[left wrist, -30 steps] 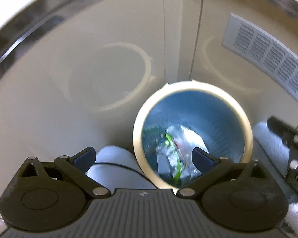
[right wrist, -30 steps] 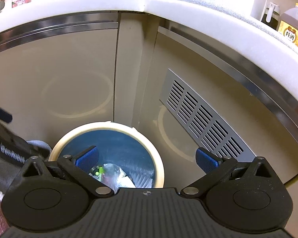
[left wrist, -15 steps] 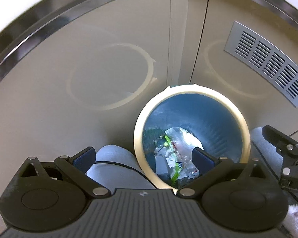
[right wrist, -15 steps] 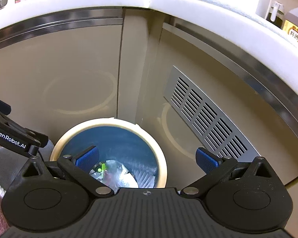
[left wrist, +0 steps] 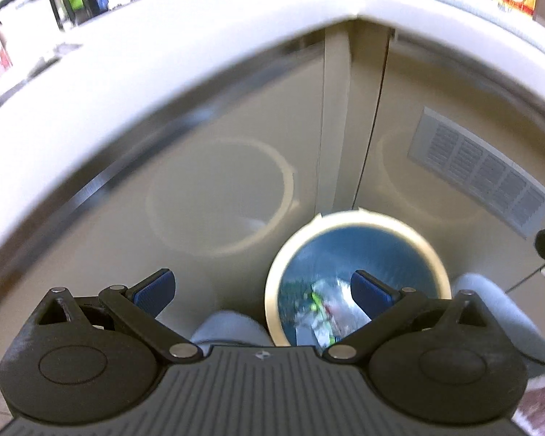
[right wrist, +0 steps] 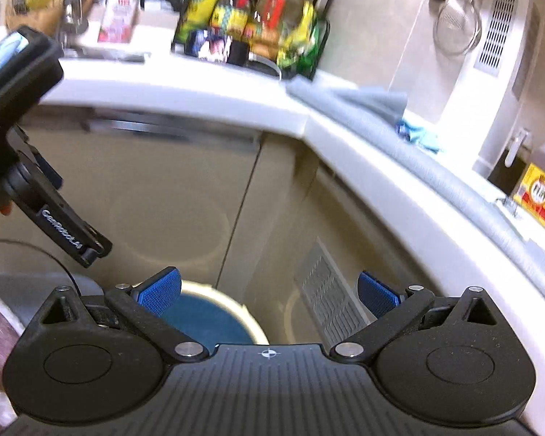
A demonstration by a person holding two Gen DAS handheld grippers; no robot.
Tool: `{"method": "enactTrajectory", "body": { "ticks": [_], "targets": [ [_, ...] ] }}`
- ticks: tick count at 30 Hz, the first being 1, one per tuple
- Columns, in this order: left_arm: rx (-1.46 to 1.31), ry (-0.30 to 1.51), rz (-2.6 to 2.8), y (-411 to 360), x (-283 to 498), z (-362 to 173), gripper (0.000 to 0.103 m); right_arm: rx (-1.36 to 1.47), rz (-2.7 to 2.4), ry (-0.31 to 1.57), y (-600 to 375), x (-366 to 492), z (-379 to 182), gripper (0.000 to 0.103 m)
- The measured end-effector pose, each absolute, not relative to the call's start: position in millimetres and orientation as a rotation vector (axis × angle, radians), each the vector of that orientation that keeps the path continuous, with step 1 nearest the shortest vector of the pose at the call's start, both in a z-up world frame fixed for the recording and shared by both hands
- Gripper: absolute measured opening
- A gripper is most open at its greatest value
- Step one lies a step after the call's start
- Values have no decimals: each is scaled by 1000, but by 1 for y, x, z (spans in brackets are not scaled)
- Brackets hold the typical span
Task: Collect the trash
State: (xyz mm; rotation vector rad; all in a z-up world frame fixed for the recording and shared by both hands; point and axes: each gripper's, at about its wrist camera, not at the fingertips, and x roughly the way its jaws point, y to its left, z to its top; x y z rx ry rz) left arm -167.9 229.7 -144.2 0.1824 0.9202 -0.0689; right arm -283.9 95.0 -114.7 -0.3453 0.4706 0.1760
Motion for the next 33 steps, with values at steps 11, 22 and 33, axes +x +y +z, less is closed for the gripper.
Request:
{"method": "enactTrajectory", "body": {
  "ticks": [11, 22, 33],
  "targets": [
    [237, 719, -89, 215, -156, -73, 103, -115, 122, 247, 39, -267, -22, 103],
    [268, 608, -116, 185, -113, -19, 103, 26, -252, 249, -66, -210, 21, 103],
    [282, 498, -287, 92, -29, 18, 103, 201, -434, 500, -159, -109, -23, 103]
  ]
}}
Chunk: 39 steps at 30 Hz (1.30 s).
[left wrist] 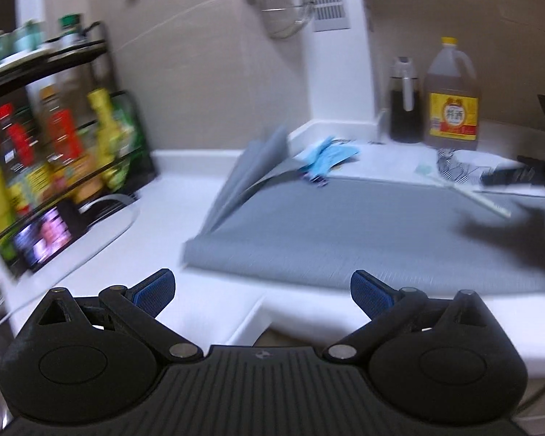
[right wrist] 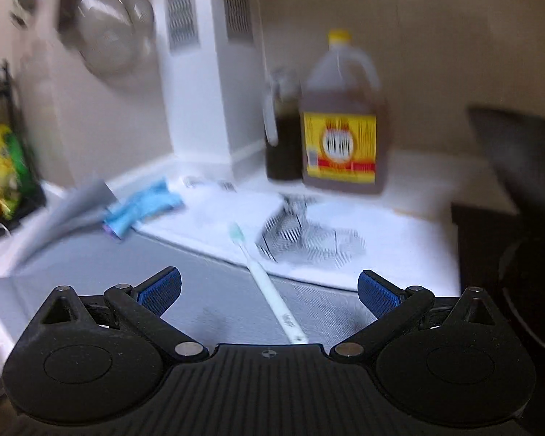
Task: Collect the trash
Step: 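Move the left tool over the blue glove while the right tool approaches the toothbrush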
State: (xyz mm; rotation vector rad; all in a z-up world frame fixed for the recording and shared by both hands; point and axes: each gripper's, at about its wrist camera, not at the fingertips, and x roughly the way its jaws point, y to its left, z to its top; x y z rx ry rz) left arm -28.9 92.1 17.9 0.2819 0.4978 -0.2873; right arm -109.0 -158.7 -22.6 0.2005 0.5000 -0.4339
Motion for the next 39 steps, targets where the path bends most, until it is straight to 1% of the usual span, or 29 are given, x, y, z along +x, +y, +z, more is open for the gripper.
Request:
{"method": "enactTrajectory", "body": {
  "ticks": [3, 9, 13, 17, 23, 25, 29, 33, 39],
  "targets": [
    [295, 495, -329, 59, 1, 19, 103, 204, -430, 581, -169, -84, -38, 103],
    [337, 523, -343, -14, 69, 4, 103, 165, -456, 651, -177, -46, -54, 103],
    [341, 547, -369, -51, 107, -6, 103, 130, -451, 657, -177, -23, -57, 103],
    [415, 562, -365, -74, 139, -21, 103, 130, -420, 647, -181, -13, -59, 103],
    [476, 561, -381, -85, 180, -49, 103, 143, -418, 647, -184, -11, -59, 103],
    [456, 535, -387, -85, 191, -53, 103, 141, -420, 648, -183, -11, -59, 103],
    [359, 552, -419, -82, 209, -57, 103, 143, -425, 647, -182, -10, -59, 103],
    [176, 669, -465, -65, 230, -58, 103, 143, -426, 647, -183, -10, -59, 103],
    [173, 671, -452, -65, 230, -56, 103, 140, -416, 648, -181, -8, -59, 103]
  ]
}}
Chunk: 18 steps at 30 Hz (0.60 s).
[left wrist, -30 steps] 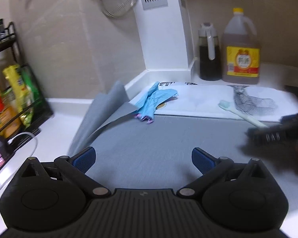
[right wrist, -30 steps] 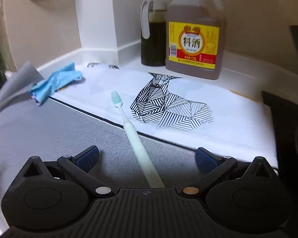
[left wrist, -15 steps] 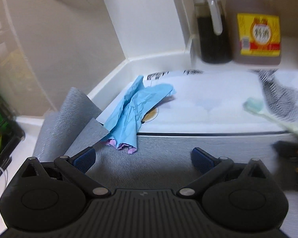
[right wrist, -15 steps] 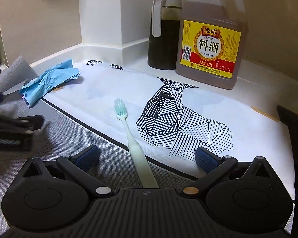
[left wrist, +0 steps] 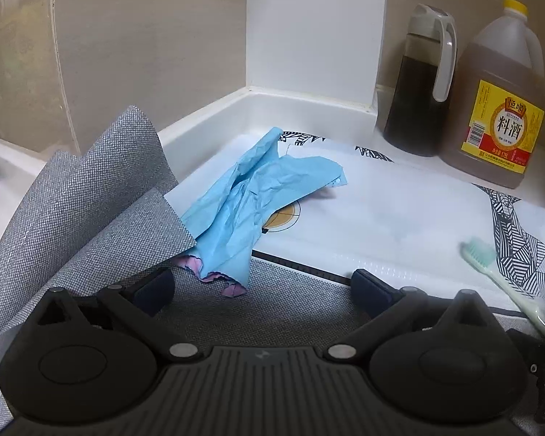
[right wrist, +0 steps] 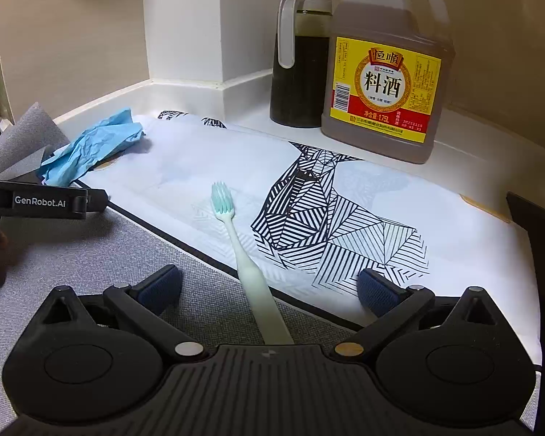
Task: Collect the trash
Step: 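Move the left tool over the blue glove while the right tool approaches the toothbrush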
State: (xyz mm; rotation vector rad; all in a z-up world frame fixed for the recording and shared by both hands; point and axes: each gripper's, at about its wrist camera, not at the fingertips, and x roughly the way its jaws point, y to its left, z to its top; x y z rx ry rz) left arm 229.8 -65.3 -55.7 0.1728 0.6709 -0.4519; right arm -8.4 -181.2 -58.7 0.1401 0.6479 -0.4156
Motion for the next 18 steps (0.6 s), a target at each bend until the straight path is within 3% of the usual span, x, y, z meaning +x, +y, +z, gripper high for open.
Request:
{"method": "enactTrajectory", "body": {
  "ticks": [18],
  "targets": [
    [172, 673, -450, -69, 239, -55, 103, 145, -433, 646, -172, 5, -57, 103]
  ]
}}
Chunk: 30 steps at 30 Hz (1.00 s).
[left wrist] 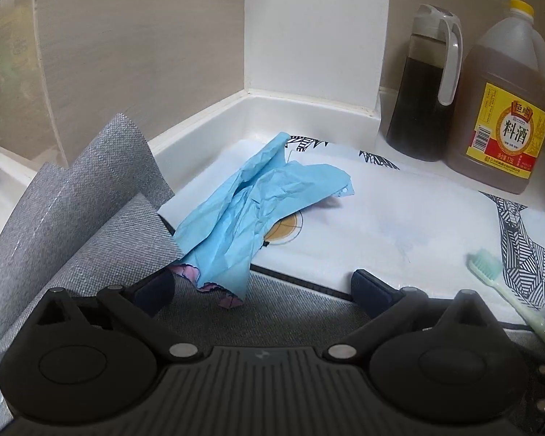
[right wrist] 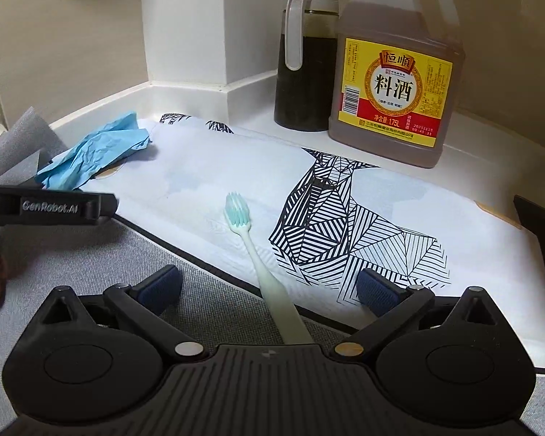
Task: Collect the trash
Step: 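Move the left tool over the blue glove while the right tool approaches the toothbrush, then grasp the blue glove with the left tool while the right tool grasps the toothbrush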
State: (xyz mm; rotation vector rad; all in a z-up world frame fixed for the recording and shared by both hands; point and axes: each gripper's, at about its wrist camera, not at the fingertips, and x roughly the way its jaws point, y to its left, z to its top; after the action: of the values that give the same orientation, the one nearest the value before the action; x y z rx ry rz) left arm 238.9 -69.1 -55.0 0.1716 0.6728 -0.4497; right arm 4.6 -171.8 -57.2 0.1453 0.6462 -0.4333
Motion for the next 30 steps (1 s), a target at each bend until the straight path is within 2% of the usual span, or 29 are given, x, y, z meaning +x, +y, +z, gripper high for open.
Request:
{"method": "enactTrajectory", "body": {
  "ticks": [30],
  "targets": [
    [172, 676, -444, -70, 245, -56, 103, 143, -435, 647, -170, 3, -56, 103]
  ]
}}
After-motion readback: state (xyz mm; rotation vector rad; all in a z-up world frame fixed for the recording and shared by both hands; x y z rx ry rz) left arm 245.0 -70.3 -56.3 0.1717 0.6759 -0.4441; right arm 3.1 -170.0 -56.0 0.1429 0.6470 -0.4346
